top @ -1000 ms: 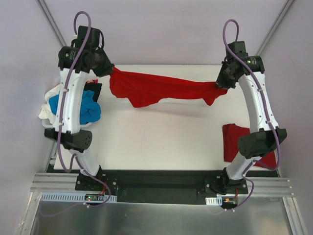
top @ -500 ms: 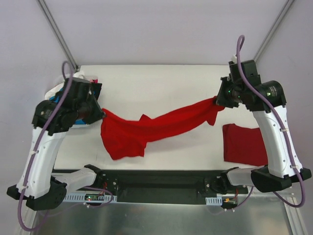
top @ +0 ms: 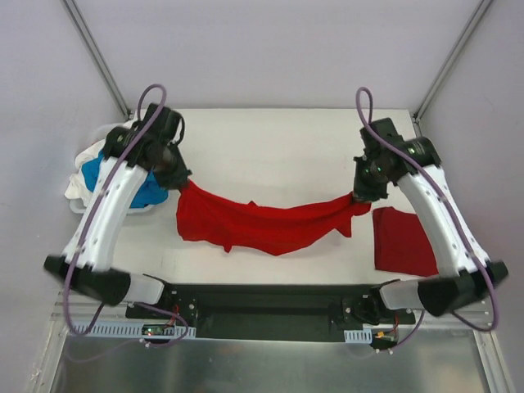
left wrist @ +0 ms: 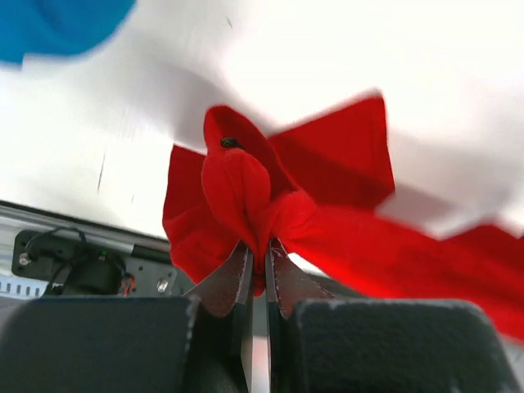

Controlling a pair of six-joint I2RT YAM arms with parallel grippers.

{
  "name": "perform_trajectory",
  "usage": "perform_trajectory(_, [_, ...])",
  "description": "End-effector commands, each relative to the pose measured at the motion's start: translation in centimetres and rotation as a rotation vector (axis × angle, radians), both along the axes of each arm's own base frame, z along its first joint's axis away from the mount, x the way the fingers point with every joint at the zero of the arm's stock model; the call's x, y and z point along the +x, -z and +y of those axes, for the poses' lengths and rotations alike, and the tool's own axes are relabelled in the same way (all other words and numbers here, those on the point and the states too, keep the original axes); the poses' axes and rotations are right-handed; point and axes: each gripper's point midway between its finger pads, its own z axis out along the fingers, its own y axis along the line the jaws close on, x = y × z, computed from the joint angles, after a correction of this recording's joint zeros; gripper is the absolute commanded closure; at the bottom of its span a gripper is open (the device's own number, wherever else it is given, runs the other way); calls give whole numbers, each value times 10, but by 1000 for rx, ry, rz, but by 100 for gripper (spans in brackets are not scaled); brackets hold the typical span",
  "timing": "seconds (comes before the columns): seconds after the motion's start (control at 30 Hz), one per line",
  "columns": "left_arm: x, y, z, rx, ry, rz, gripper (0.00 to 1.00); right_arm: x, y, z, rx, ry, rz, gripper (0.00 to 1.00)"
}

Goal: Fold and stack the t-shirts

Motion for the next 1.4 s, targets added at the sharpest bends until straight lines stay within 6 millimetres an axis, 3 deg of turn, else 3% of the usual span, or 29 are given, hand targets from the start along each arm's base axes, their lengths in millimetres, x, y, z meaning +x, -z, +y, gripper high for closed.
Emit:
perform_trajectory(0.0, [98, 43, 6, 36, -73, 51, 100, 71, 56, 23, 42, -1, 97, 99])
perform_trajectory(0.03, [124, 68, -3, 34, -66, 116, 100, 84, 62, 25, 43, -1, 110, 99])
perform_trajectory(0.07, [137, 72, -7, 33, -57, 137, 100, 111, 73, 30, 32, 4, 140, 99])
perform_trajectory(0.1, [165, 43, -15, 12, -49, 42, 100, 121, 73, 32, 20, -2, 146, 99])
perform_trajectory(0.13, [187, 64, -17, 44, -34, 84, 100, 133, 73, 32, 6, -6, 137, 99])
perform_trajectory(0.17, [191, 60, -14, 68, -37, 100, 100, 160, 71, 35, 2, -9, 104, 99])
perform_trajectory(0.2, [221, 47, -15, 40, -46, 17, 100, 172, 69, 28, -24, 14, 91, 99])
perform_trajectory(0.23, [227, 43, -12, 16, -67, 2, 100, 185, 70, 26, -19, 33, 86, 99])
perform_trajectory(0.3, [242, 36, -9, 4, -95, -67, 100, 219, 52, 15, -3, 107, 9, 99])
perform_trajectory(0.37, [245, 16, -11, 63, -70, -165, 100, 235, 30, 4, -40, 132, -95, 99])
perform_trajectory(0.4, [245, -21, -6, 109, -78, -300, 100, 240, 3, 2, -26, 146, -176, 99])
perform_trajectory(0.47, [236, -62, -12, 116, -69, -408, 100, 239, -23, -4, -35, 164, -253, 99])
perform_trajectory(0.5, [226, -109, -6, 133, -104, -541, 100, 237, -51, -3, -17, 168, -339, 99])
perform_trajectory(0.53, [217, -130, -13, 144, -75, -601, 100, 234, -66, 1, -3, 159, -387, 99])
perform_trajectory(0.63, [189, -164, -1, 151, -98, -686, 100, 224, -103, 8, 29, 143, -495, 99])
perform_trajectory(0.7, [171, -173, 3, 155, -94, -699, 100, 216, -113, 8, 14, 129, -522, 99])
perform_trajectory(0.73, [165, -174, 9, 186, -106, -702, 100, 206, -109, 7, 5, 118, -504, 99])
perform_trajectory(0.77, [159, -171, 5, 196, -94, -695, 100, 200, -104, 7, 10, 111, -483, 99])
perform_trajectory(0.83, [151, -144, 6, 218, -78, -625, 100, 191, -77, 10, 9, 92, -422, 99])
perform_trajectory(0.87, [151, -102, 3, 238, -50, -516, 100, 174, -41, 10, 3, 75, -326, 99])
perform_trajectory(0.93, [146, -53, 1, 213, -48, -394, 100, 163, -5, 14, 25, 52, -215, 99])
perform_trajectory(0.97, [142, -24, -10, 159, -10, -319, 100, 152, 28, 20, 40, 18, -96, 99])
perform_trajectory(1.0, [136, 25, -11, 150, -5, -224, 100, 138, 45, 18, 17, 11, -8, 99])
perform_trajectory(1.07, [118, 78, -19, 114, 32, -94, 100, 120, 68, 28, 53, -42, 89, 99])
perform_trajectory(1.1, [117, 88, -23, 102, 38, -76, 100, 110, 81, 27, 44, -47, 128, 99])
perform_trajectory(1.17, [110, 100, -23, 105, 47, -43, 100, 103, 89, 29, 52, -58, 151, 99])
perform_trajectory(1.37, [104, 104, -29, 72, 74, -15, 100, 85, 105, 31, 65, -90, 250, 99])
